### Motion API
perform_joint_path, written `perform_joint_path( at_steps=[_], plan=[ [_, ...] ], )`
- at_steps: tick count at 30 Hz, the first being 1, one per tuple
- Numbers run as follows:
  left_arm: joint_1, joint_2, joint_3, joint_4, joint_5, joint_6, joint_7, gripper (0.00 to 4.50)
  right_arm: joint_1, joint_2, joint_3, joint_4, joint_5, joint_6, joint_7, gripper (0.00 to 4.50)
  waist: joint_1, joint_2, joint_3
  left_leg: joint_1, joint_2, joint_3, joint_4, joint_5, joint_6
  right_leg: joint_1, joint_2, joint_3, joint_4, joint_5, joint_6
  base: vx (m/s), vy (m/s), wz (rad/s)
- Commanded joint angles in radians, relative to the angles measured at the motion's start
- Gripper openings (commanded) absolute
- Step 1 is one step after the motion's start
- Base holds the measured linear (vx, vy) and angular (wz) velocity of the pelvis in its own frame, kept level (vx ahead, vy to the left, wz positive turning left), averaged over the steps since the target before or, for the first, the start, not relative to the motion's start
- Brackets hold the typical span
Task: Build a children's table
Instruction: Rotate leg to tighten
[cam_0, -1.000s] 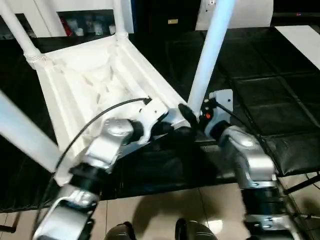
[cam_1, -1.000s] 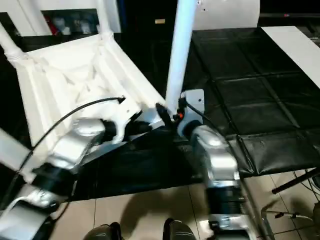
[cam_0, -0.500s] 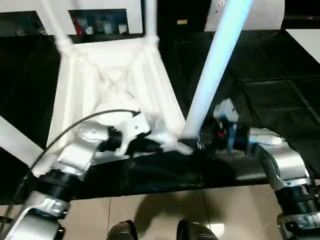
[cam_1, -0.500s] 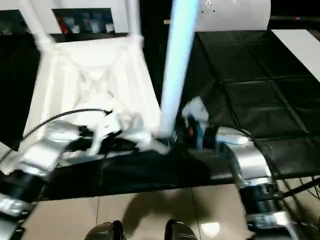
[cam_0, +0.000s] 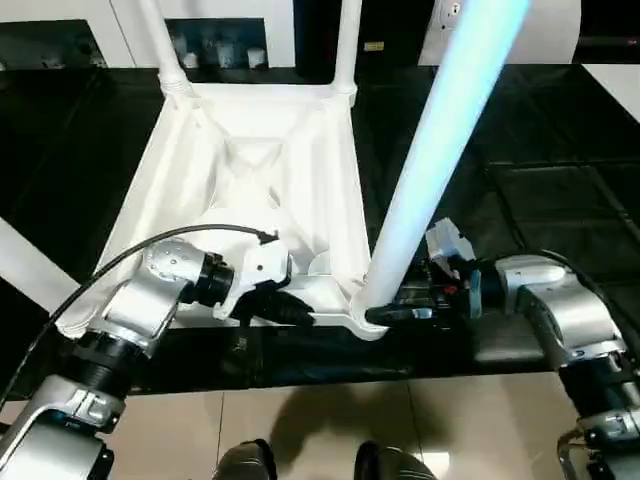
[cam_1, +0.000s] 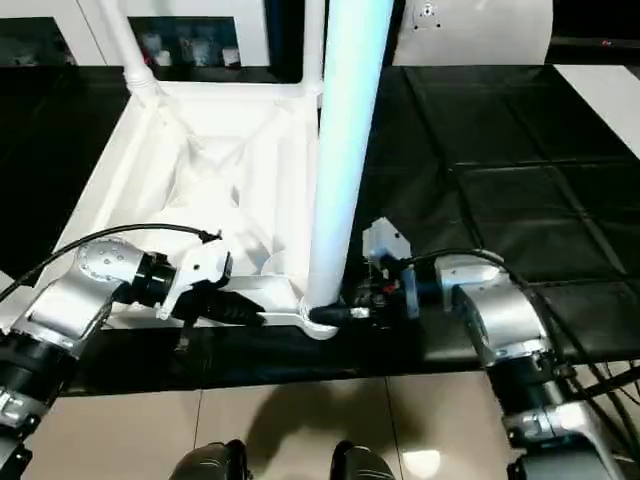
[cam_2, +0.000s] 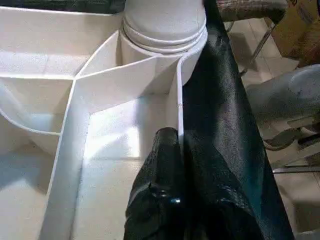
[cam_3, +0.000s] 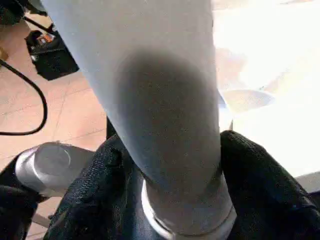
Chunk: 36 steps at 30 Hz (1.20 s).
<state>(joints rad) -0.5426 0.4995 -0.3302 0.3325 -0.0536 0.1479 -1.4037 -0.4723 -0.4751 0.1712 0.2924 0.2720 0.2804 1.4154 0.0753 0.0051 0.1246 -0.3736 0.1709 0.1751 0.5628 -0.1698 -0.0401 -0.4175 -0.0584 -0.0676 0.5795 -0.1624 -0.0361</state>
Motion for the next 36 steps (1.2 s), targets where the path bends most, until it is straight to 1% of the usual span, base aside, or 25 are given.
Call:
perform_joint_path(
  at_steps=[1,3,9,11,12,13,15,17,18,20,21,22,23,24,25,26,27,28,30,31,32,33,34,35,36],
  plan=[
    [-0.003,0.0,-0.049,0.003,-0.002,-0.014,-0.058,0.0,-0.013,-0.004,0.016,0.006,0.018,-0.005,0.03,2.45,-0.003,-0.006,-0.077,0.013,0.063,-0.012,-0.048,-0.109,0.116,0.065,-0.089,0.055,-0.049,-0.156,-0.258,0.0,0.0,0.0],
    [-0.004,0.0,-0.049,0.007,-0.002,-0.017,-0.06,0.0,-0.014,-0.003,0.017,0.009,0.021,-0.004,0.037,2.24,0.001,-0.004,-0.078,0.014,0.064,-0.011,-0.047,-0.097,0.122,0.063,-0.086,0.054,-0.047,-0.137,-0.262,0.0,0.0,0.0],
    [-0.003,-0.003,-0.048,0.013,-0.008,-0.015,-0.063,0.0,0.007,0.001,0.022,-0.023,0.046,0.031,0.058,2.09,0.006,-0.006,-0.08,0.014,0.063,-0.011,-0.046,-0.095,0.12,0.064,-0.087,0.054,-0.046,-0.146,-0.259,0.0,0.0,0.0],
    [0.004,-0.019,-0.034,-0.003,-0.025,0.009,-0.048,0.0,0.035,0.006,0.023,-0.066,0.06,0.057,0.04,2.09,0.008,-0.007,-0.08,0.014,0.063,-0.011,-0.046,-0.09,0.123,0.064,-0.087,0.054,-0.045,-0.14,-0.257,0.0,0.0,0.0],
    [0.007,-0.024,-0.029,-0.01,-0.031,0.018,-0.04,0.0,0.045,0.01,0.021,-0.081,0.067,0.069,0.03,2.09,0.01,-0.002,-0.078,0.014,0.063,-0.012,-0.046,-0.091,0.122,0.062,-0.088,0.054,-0.046,-0.143,-0.257,0.0,0.0,0.0],
    [0.009,-0.031,-0.024,-0.019,-0.037,0.034,-0.03,0.0,0.054,0.016,0.016,-0.1,0.078,0.087,0.015,2.09,0.01,-0.005,-0.077,0.014,0.065,-0.011,-0.047,-0.095,0.121,0.063,-0.087,0.055,-0.048,-0.145,-0.256,0.0,0.0,0.0],
    [0.017,-0.07,0.0,-0.06,-0.061,0.103,0.035,0.0,0.096,0.061,-0.001,-0.178,0.092,0.143,-0.093,2.09,0.012,-0.005,-0.076,0.015,0.066,-0.012,-0.049,-0.1,0.114,0.062,-0.087,0.055,-0.048,-0.154,-0.253,0.0,0.0,0.0],
    [0.018,-0.089,0.007,-0.072,-0.067,0.128,0.064,0.0,0.108,0.086,-0.007,-0.199,0.086,0.157,-0.149,2.09,0.01,-0.004,-0.071,0.015,0.063,-0.013,-0.052,-0.133,0.098,0.059,-0.089,0.054,-0.058,-0.227,-0.235,0.0,0.0,0.0],
    [0.02,-0.109,0.011,-0.086,-0.075,0.156,0.089,0.0,0.116,0.122,-0.013,-0.211,0.067,0.169,-0.225,2.09,0.007,-0.006,-0.068,0.014,0.062,-0.013,-0.054,-0.145,0.088,0.058,-0.089,0.055,-0.061,-0.255,-0.227,0.0,0.0,0.0],
    [0.019,-0.14,0.012,-0.101,-0.075,0.194,0.135,0.0,0.122,0.181,-0.025,-0.21,0.037,0.177,-0.335,2.09,-0.002,-0.007,-0.059,0.016,0.056,-0.019,-0.06,-0.212,0.043,0.056,-0.094,0.053,-0.078,-0.428,-0.176,0.0,0.0,0.0],
    [0.019,-0.146,0.011,-0.103,-0.073,0.2,0.143,0.0,0.122,0.193,-0.028,-0.209,0.034,0.182,-0.355,2.09,-0.006,-0.009,-0.058,0.013,0.053,-0.02,-0.061,-0.221,0.038,0.057,-0.093,0.051,-0.081,-0.457,-0.162,0.0,0.0,0.0],
    [0.012,-0.203,0.01,-0.098,-0.054,0.242,0.225,0.0,0.126,0.277,-0.043,-0.203,0.009,0.212,-0.489,2.09,-0.015,-0.005,-0.056,0.013,0.054,-0.023,-0.065,-0.228,0.025,0.055,-0.092,0.052,-0.085,-0.493,-0.14,0.0,0.0,0.0],
    [0.012,-0.203,0.01,-0.098,-0.054,0.242,0.225,0.0,0.126,0.277,-0.043,-0.203,0.009,0.212,-0.489,2.09,-0.026,-0.008,-0.054,0.016,0.051,-0.025,-0.065,-0.256,0.015,0.051,-0.092,0.05,-0.092,-0.534,-0.124,0.0,0.0,0.0],
    [0.008,-0.229,0.012,-0.093,-0.044,0.26,0.262,0.0,0.129,0.31,-0.046,-0.205,0.003,0.227,-0.54,2.09,-0.031,-0.008,-0.054,0.014,0.049,-0.026,-0.066,-0.254,0.012,0.054,-0.091,0.049,-0.092,-0.539,-0.117,0.0,0.0,0.0],
    [0.0,-0.26,0.016,-0.079,-0.029,0.282,0.312,0.0,0.13,0.351,-0.045,-0.206,-0.01,0.242,-0.6,2.09,-0.042,-0.008,-0.054,0.007,0.049,-0.029,-0.068,-0.248,0.013,0.056,-0.089,0.049,-0.091,-0.53,-0.109,0.0,0.0,0.0],
    [-0.011,-0.291,0.022,-0.063,-0.009,0.299,0.369,0.0,0.132,0.391,-0.044,-0.21,-0.022,0.261,-0.661,2.09,-0.048,-0.007,-0.054,0.006,0.048,-0.029,-0.069,-0.252,0.015,0.055,-0.088,0.046,-0.094,-0.538,-0.1,0.0,0.0,0.0],
    [-0.019,-0.312,0.029,-0.051,0.004,0.317,0.411,0.0,0.132,0.421,-0.044,-0.213,-0.033,0.276,-0.711,2.09,-0.052,-0.006,-0.055,0.009,0.048,-0.028,-0.067,-0.255,0.017,0.052,-0.089,0.047,-0.098,-0.539,-0.099,0.0,0.0,0.0],
    [-0.032,-0.338,0.041,-0.033,0.015,0.329,0.462,0.0,0.126,0.456,-0.048,-0.204,-0.053,0.279,-0.775,2.09,-0.058,-0.007,-0.051,0.014,0.045,-0.026,-0.066,-0.269,0.018,0.043,-0.088,0.048,-0.105,-0.564,-0.096,0.0,0.0,0.0],
    [-0.053,-0.37,0.059,-0.005,0.031,0.339,0.538,0.0,0.113,0.507,-0.062,-0.179,-0.078,0.274,-0.865,2.09,-0.061,-0.008,-0.053,0.015,0.04,-0.027,-0.063,-0.263,0.023,0.046,-0.09,0.048,-0.107,-0.578,-0.086,0.0,0.0,0.0],
    [-0.064,-0.385,0.07,0.008,0.038,0.341,0.581,0.0,0.103,0.53,-0.07,-0.162,-0.089,0.264,-0.908,2.09,-0.063,-0.006,-0.05,0.015,0.043,-0.026,-0.066,-0.267,0.028,0.041,-0.087,0.048,-0.109,-0.571,-0.083,0.0,0.0,0.0],
    [-0.074,-0.398,0.08,0.02,0.045,0.343,0.619,0.0,0.094,0.55,-0.078,-0.147,-0.1,0.254,-0.944,2.09,-0.067,-0.006,-0.05,0.019,0.042,-0.025,-0.065,-0.287,0.026,0.036,-0.084,0.047,-0.111,-0.581,-0.083,0.0,0.0,0.0],
    [-0.074,-0.398,0.08,0.02,0.045,0.343,0.619,0.0,0.094,0.55,-0.078,-0.147,-0.1,0.254,-0.944,2.09,-0.067,-0.006,-0.05,0.019,0.042,-0.025,-0.065,-0.287,0.026,0.036,-0.084,0.047,-0.111,-0.581,-0.083,0.0,0.0,0.0],
    [-0.09,-0.424,0.1,0.036,0.06,0.348,0.683,0.0,0.076,0.593,-0.098,-0.119,-0.123,0.239,-1.021,2.09,-0.064,-0.004,-0.057,0.019,0.045,-0.026,-0.065,-0.266,0.028,0.042,-0.086,0.049,-0.104,-0.525,-0.089,0.0,0.0,0.0],
    [-0.1,-0.438,0.113,0.047,0.068,0.348,0.722,0.0,0.062,0.618,-0.113,-0.1,-0.136,0.228,-1.071,2.09,-0.069,-0.002,-0.053,0.013,0.047,-0.026,-0.069,-0.269,0.025,0.039,-0.083,0.049,-0.101,-0.491,-0.104,0.0,0.0,0.0],
    [-0.106,-0.447,0.122,0.05,0.074,0.349,0.743,0.0,0.049,0.64,-0.126,-0.084,-0.149,0.212,-1.117,2.09,-0.069,-0.002,-0.054,0.017,0.047,-0.027,-0.069,-0.279,0.022,0.039,-0.083,0.048,-0.101,-0.49,-0.105,0.0,0.0,0.0]
  ],
)
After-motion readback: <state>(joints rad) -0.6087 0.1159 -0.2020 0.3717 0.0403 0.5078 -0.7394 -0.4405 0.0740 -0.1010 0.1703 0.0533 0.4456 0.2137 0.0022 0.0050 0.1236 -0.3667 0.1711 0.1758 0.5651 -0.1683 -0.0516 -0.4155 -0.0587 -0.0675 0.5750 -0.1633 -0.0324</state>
